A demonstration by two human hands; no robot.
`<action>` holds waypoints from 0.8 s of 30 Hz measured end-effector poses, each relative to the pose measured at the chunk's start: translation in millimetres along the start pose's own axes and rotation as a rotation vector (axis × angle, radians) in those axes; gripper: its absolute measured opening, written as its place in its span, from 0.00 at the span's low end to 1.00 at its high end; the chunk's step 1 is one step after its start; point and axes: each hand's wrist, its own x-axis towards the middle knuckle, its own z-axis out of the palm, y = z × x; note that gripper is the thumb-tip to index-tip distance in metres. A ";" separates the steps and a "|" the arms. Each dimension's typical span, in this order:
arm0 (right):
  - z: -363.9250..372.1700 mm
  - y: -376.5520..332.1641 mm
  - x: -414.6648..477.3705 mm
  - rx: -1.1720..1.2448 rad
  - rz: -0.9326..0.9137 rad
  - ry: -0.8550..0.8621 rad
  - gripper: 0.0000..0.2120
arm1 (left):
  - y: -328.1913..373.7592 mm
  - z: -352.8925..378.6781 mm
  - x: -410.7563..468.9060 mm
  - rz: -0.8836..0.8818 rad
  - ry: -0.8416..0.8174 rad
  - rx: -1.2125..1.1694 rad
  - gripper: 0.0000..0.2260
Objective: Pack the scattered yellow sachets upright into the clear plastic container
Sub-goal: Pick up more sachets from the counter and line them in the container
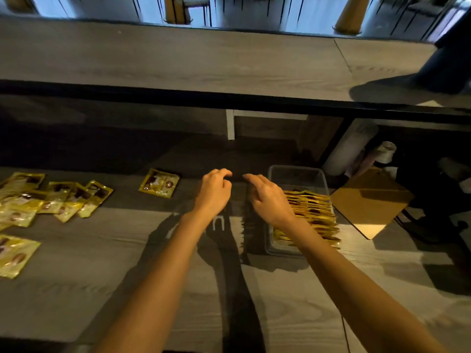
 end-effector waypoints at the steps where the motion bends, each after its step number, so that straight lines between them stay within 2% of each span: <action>1: 12.3 -11.6 3.8 -0.006 -0.028 -0.048 0.26 | -13.9 -8.2 -4.4 -0.039 0.025 -0.008 0.15; 6: 80.7 -68.5 21.1 -0.005 -0.066 -0.291 0.21 | -94.3 -43.7 -29.7 -0.299 0.117 -0.056 0.18; 11: 133.7 -118.8 46.6 -0.026 -0.085 -0.401 0.21 | -172.8 -73.1 -37.8 -0.475 0.104 0.046 0.18; 17: 174.3 -159.8 90.4 -0.132 -0.033 -0.440 0.26 | -240.5 -100.5 -23.2 -0.526 -0.040 0.124 0.24; 21: 187.5 -175.0 116.4 -0.219 0.036 -0.490 0.31 | -269.4 -117.2 -5.5 -0.498 -0.045 0.256 0.26; 24: 193.5 -179.0 129.6 -0.253 0.078 -0.535 0.33 | -285.7 -124.5 6.7 -0.523 -0.093 0.265 0.26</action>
